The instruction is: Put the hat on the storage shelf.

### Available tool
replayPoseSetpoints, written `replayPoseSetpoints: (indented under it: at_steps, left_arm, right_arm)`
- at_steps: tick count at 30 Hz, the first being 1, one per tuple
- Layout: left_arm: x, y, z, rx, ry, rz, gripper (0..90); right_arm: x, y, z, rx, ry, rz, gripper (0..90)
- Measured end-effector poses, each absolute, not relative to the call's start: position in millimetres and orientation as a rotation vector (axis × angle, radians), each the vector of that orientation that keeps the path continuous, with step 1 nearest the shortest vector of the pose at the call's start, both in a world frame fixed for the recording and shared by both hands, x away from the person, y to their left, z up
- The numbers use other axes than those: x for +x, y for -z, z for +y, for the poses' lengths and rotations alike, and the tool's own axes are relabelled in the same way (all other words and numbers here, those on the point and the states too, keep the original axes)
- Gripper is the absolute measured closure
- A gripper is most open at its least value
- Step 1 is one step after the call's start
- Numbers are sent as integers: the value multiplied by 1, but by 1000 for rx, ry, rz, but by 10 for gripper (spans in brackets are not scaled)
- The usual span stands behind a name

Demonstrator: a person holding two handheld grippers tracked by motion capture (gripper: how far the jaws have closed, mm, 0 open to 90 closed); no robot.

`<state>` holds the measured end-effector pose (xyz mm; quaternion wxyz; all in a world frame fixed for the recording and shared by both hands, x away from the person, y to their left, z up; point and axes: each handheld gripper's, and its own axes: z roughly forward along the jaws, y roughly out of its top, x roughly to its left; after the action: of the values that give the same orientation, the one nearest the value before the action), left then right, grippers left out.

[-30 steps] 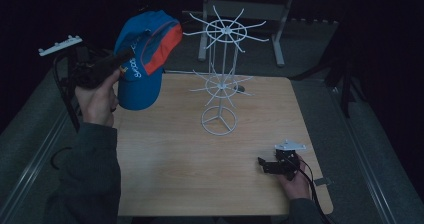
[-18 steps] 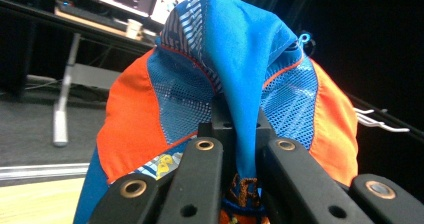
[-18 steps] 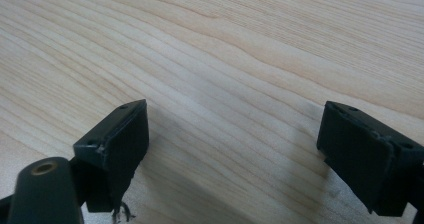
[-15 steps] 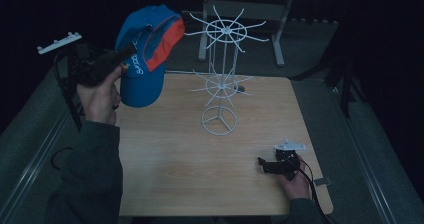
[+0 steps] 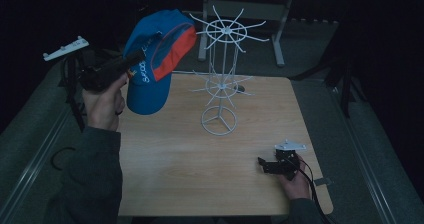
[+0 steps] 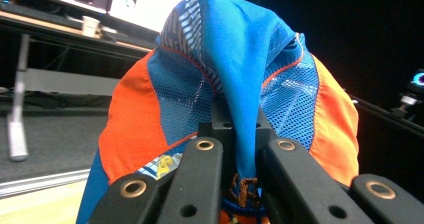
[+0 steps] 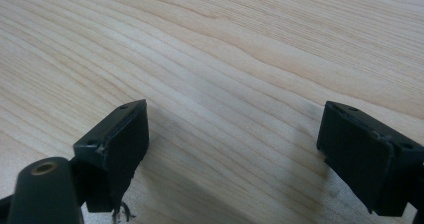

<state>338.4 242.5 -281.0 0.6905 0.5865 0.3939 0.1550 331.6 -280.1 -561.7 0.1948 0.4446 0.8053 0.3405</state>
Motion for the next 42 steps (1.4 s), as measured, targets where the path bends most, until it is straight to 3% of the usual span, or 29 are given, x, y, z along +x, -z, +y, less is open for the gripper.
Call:
replayPoseSetpoints:
  at_steps: [9,27,33,42]
  left_arm:
    - [335,294,238,1415,-345,801,890]
    - [360,323,211,1704,-366,867,833]
    - [369,328,202,1725,-349,878,754]
    - [364,324,205,1719,-408,906,510]
  right_arm:
    - [332,562,-280,1248,-955,2257,131]
    - [332,562,-280,1249,-956,2255,131]
    - [332,562,-280,1250,-957,2255,131]
    - [332,562,-280,1249,-956,2255,131]
